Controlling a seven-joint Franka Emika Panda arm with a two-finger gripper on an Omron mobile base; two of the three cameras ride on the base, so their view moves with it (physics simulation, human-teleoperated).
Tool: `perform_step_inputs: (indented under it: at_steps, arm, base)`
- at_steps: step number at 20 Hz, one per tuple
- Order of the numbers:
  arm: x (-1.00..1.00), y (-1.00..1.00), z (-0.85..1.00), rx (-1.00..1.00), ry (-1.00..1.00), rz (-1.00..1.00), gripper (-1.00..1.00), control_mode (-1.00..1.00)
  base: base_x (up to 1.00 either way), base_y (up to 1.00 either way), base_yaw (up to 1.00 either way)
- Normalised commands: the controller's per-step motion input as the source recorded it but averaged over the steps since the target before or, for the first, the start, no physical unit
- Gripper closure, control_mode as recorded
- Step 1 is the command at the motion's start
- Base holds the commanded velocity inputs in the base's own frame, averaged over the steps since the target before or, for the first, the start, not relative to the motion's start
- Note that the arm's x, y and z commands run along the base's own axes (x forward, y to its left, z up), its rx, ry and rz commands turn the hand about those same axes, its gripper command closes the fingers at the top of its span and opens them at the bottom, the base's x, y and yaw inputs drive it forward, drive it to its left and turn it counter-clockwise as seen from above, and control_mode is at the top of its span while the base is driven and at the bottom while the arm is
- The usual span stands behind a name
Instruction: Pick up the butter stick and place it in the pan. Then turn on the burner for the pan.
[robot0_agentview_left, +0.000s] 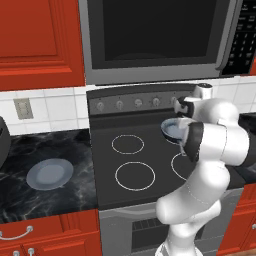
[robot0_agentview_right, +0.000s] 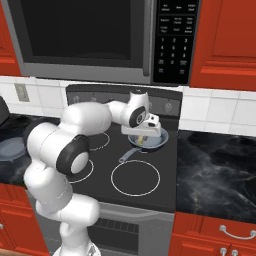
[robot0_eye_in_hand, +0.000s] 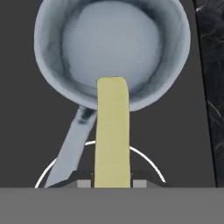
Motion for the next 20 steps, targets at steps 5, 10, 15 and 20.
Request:
perform_step_inputs:
  at_steps: [5, 10, 15, 20]
  arm:
    - [0.1, -0.02, -0.06, 0.0, 0.0, -0.03, 1.0, -1.0]
    - [0.15, 0.0, -0.08, 0.0, 0.0, -0.01, 1.0, -1.0]
    - [0.29, 0.0, -0.08, 0.0, 0.0, -0.04, 1.0, -1.0]
    - [0.27, 0.0, -0.09, 0.0, 0.0, -0.04, 1.0, -1.0]
  base:
    - [0.0, 0.0, 0.0]
    - [0.0, 0.0, 0.0]
    - [0.0, 0.0, 0.0]
    - [0.0, 0.0, 0.0]
